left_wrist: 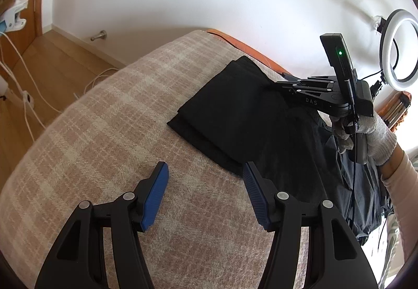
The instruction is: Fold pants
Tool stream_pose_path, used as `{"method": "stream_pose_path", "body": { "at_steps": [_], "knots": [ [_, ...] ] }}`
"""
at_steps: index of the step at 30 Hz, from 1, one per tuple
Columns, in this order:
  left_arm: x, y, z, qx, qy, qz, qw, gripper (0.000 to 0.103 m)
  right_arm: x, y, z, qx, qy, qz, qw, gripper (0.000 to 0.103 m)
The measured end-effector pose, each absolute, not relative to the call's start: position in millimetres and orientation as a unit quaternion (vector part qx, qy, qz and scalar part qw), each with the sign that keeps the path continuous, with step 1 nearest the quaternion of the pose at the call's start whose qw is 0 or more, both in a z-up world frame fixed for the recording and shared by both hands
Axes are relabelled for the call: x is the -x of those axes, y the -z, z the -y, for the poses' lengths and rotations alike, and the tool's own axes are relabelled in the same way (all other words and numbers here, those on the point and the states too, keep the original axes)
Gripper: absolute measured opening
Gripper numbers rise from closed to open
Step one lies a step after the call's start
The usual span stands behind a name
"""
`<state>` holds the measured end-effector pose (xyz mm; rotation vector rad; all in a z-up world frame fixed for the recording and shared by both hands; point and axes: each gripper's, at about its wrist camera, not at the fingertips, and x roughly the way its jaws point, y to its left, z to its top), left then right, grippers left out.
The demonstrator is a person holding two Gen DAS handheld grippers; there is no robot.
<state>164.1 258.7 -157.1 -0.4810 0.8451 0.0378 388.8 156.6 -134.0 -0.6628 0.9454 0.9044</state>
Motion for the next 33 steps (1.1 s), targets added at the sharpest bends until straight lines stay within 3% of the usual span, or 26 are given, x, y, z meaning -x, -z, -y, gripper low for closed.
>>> {"method": "stream_pose_path", "body": {
  "at_steps": [7, 10, 18, 26, 33],
  "knots": [
    [-179, 159, -263, 0.266, -0.017, -0.399, 0.877, 0.059, -383, 131, -161, 0.304, -0.418, -0.422, 0.745, 0.004],
    [-180, 159, -266, 0.279, -0.016, -0.392, 0.876, 0.059, -379, 126, -167, 0.343, -0.377, -0.4, 0.762, 0.033],
    [-146, 146, -300, 0.286, -0.048, -0.37, 0.883, 0.059, -314, 70, -171, 0.26, -0.497, -0.396, 0.727, 0.033],
    [-139, 139, -318, 0.3, -0.058, -0.359, 0.882, 0.059, -223, 100, -202, 0.337, -0.56, -0.398, 0.644, 0.037],
    [-139, 146, -323, 0.324, -0.046, -0.358, 0.874, 0.059, -219, 114, -212, 0.36, -0.548, -0.409, 0.635, 0.035]
  ]
}}
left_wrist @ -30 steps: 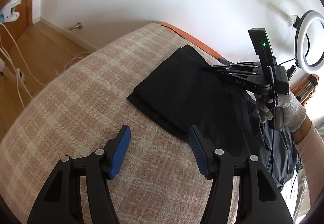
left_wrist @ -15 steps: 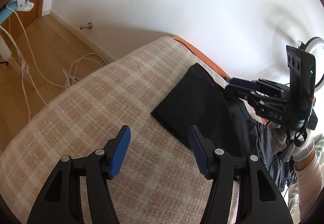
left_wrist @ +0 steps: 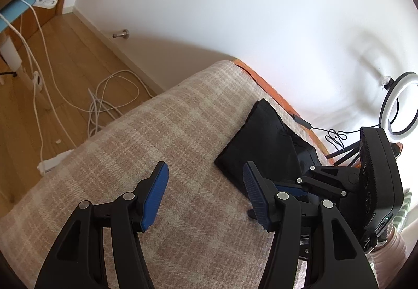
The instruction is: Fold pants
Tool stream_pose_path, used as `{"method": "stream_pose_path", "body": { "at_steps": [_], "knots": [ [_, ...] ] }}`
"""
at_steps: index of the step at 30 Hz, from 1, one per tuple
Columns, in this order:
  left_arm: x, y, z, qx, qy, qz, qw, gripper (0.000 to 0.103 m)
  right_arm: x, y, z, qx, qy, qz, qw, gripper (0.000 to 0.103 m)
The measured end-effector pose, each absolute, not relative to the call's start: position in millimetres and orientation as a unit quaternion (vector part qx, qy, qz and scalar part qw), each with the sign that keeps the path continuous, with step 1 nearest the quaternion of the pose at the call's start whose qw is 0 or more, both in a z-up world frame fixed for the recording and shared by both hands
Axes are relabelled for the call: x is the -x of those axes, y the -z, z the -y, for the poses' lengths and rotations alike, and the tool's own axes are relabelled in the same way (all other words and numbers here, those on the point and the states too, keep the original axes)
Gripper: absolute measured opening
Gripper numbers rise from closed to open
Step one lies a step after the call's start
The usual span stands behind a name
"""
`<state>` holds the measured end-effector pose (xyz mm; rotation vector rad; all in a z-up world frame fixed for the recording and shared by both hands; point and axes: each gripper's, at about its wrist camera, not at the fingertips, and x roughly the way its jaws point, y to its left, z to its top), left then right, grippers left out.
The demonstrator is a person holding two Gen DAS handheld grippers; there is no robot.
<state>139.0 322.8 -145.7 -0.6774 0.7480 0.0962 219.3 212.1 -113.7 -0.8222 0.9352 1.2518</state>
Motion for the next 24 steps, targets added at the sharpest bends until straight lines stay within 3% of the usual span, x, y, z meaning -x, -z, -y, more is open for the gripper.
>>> {"method": "stream_pose_path", "body": {
  "at_steps": [3, 4, 8, 16, 21, 24],
  "knots": [
    [-141, 147, -323, 0.334, -0.041, -0.358, 0.871, 0.059, -226, 115, -209, 0.337, -0.541, -0.417, 0.648, 0.02],
    [-142, 148, -322, 0.337, -0.037, -0.358, 0.87, 0.059, -228, 115, -207, 0.333, -0.537, -0.415, 0.655, 0.011],
    [-150, 149, -316, 0.361, -0.006, -0.358, 0.861, 0.059, -242, 113, -197, 0.271, -0.534, -0.438, 0.67, 0.001],
    [-175, 158, -303, 0.408, 0.026, -0.362, 0.838, 0.059, -284, 125, -168, 0.111, -0.537, -0.509, 0.663, 0.001],
    [-191, 164, -293, 0.432, 0.038, -0.363, 0.825, 0.06, -285, 131, -164, 0.081, -0.537, -0.515, 0.663, 0.001],
    [-197, 166, -288, 0.433, 0.03, -0.364, 0.824, 0.059, -283, 128, -159, 0.078, -0.54, -0.517, 0.659, 0.014]
  ]
}}
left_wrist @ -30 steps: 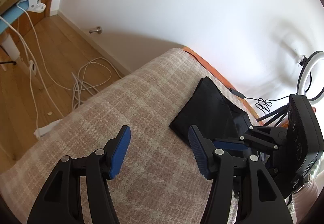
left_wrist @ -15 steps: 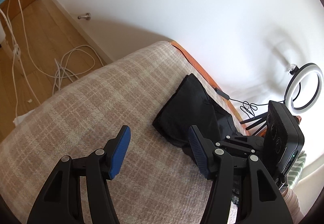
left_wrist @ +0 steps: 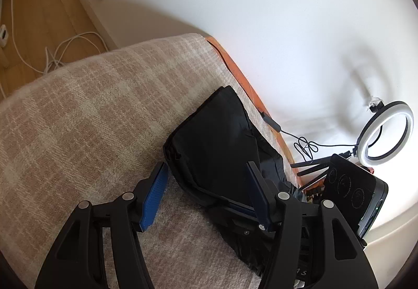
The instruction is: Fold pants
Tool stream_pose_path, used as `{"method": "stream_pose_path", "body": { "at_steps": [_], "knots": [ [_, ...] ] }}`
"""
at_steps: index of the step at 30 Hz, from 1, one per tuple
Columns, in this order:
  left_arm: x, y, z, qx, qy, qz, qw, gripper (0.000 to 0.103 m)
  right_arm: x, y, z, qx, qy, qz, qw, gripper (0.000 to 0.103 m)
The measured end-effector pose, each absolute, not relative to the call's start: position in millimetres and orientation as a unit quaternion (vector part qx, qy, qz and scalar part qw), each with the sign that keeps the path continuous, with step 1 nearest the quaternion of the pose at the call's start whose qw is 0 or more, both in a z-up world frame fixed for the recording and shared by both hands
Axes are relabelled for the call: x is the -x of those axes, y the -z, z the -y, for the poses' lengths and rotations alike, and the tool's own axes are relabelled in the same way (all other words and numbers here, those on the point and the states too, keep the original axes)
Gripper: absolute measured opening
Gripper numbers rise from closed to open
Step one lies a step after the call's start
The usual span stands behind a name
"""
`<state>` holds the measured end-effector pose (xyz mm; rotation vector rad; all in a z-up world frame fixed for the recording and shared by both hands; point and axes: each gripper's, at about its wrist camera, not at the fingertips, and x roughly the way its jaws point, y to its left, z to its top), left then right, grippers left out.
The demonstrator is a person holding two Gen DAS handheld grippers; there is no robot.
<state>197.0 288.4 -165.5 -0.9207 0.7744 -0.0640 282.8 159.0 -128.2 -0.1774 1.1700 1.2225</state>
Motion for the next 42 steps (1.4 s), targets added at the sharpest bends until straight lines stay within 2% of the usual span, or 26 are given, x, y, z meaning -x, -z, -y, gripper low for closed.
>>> {"method": "stream_pose_path", "body": {
  "at_steps": [1, 2, 3, 4, 6, 8, 9, 11, 12, 19, 27, 30, 35, 38, 42],
  "knots": [
    [-198, 166, -287, 0.432, 0.029, -0.362, 0.826, 0.058, -284, 126, -156, 0.076, -0.541, -0.518, 0.658, 0.028],
    [-198, 166, -285, 0.426, 0.027, -0.361, 0.829, 0.057, -284, 123, -150, 0.077, -0.54, -0.515, 0.662, 0.033],
    [-199, 166, -284, 0.42, 0.025, -0.359, 0.833, 0.055, -285, 119, -143, 0.081, -0.535, -0.51, 0.668, 0.033],
    [-199, 166, -282, 0.415, 0.024, -0.357, 0.837, 0.04, -289, 114, -131, 0.08, -0.531, -0.509, 0.673, 0.033],
    [-200, 167, -281, 0.402, 0.015, -0.355, 0.844, 0.017, -300, 105, -112, 0.054, -0.52, -0.513, 0.68, 0.036],
    [-199, 165, -280, 0.39, 0.006, -0.343, 0.854, 0.008, -317, 94, -98, 0.028, -0.505, -0.518, 0.69, 0.043],
    [-198, 161, -278, 0.379, 0.004, -0.338, 0.862, 0.007, -325, 87, -94, 0.019, -0.494, -0.52, 0.697, 0.045],
    [-195, 150, -268, 0.341, 0.008, -0.321, 0.884, 0.005, -342, 75, -94, 0.006, -0.477, -0.531, 0.7, 0.068],
    [-194, 143, -260, 0.312, 0.01, -0.313, 0.897, 0.005, -350, 70, -99, 0.0, -0.476, -0.539, 0.695, 0.07],
    [-193, 121, -224, 0.214, 0.029, -0.292, 0.932, 0.005, -392, 58, -160, 0.019, -0.447, -0.574, 0.686, 0.07],
    [-194, 125, -210, 0.183, 0.042, -0.291, 0.938, 0.005, -383, 87, -219, 0.131, -0.414, -0.614, 0.66, 0.07],
    [-190, 121, -204, 0.168, 0.046, -0.283, 0.943, 0.004, -378, 102, -228, 0.161, -0.399, -0.625, 0.652, 0.065],
    [-187, 119, -198, 0.157, 0.056, -0.285, 0.944, 0.004, -377, 117, -221, 0.183, -0.382, -0.634, 0.647, 0.026],
    [-186, 117, -194, 0.154, 0.06, -0.285, 0.944, 0.003, -377, 112, -206, 0.17, -0.385, -0.626, 0.657, 0.008],
    [-183, 108, -186, 0.153, 0.068, -0.282, 0.945, 0.003, -377, 90, -179, 0.129, -0.39, -0.605, 0.682, 0.003]
  ]
}}
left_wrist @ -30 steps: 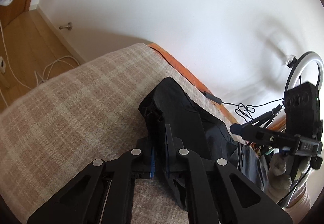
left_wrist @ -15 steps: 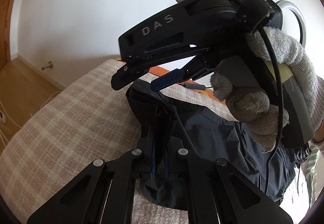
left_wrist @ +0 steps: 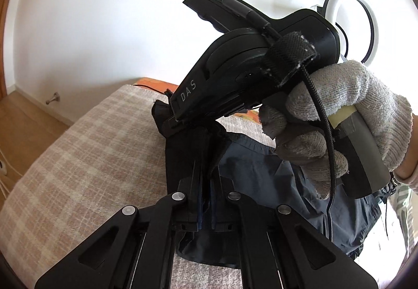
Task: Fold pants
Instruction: 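Lift the folded trousers with both grippers and fold toward the waistband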
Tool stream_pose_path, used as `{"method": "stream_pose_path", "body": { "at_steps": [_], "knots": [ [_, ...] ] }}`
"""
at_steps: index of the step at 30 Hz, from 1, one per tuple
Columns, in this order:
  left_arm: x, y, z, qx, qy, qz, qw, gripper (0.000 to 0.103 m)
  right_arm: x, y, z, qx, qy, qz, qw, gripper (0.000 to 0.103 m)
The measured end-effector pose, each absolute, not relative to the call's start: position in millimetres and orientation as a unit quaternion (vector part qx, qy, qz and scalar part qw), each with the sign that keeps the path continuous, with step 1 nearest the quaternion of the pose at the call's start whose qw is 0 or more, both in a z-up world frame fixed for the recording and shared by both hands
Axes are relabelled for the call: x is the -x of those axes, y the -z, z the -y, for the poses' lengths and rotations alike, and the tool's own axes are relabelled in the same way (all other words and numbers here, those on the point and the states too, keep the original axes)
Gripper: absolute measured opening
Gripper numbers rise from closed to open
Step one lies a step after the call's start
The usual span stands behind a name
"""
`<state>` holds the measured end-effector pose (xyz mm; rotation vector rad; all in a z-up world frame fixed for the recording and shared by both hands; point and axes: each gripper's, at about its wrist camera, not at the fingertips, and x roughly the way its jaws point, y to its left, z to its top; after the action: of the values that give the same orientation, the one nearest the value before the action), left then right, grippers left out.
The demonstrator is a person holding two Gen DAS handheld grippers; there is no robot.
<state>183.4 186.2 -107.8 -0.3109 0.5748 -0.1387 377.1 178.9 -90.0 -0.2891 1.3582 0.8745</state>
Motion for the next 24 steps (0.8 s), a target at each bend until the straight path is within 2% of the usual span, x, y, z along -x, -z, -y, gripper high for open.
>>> {"method": "stream_pose_path", "body": {
  "at_steps": [7, 14, 24],
  "knots": [
    [-175, 70, -145, 0.143, 0.107, -0.272, 0.946, 0.002, -376, 40, -100, 0.024, -0.382, -0.572, 0.725, 0.002],
    [-170, 48, -81, 0.129, 0.155, -0.286, 0.937, 0.002, -363, 10, -5, -0.033, -0.353, -0.539, 0.764, 0.002],
    [-167, 66, 51, 0.087, 0.22, -0.355, 0.904, 0.002, -338, 42, 151, -0.112, -0.282, -0.535, 0.788, 0.002]
  ]
}}
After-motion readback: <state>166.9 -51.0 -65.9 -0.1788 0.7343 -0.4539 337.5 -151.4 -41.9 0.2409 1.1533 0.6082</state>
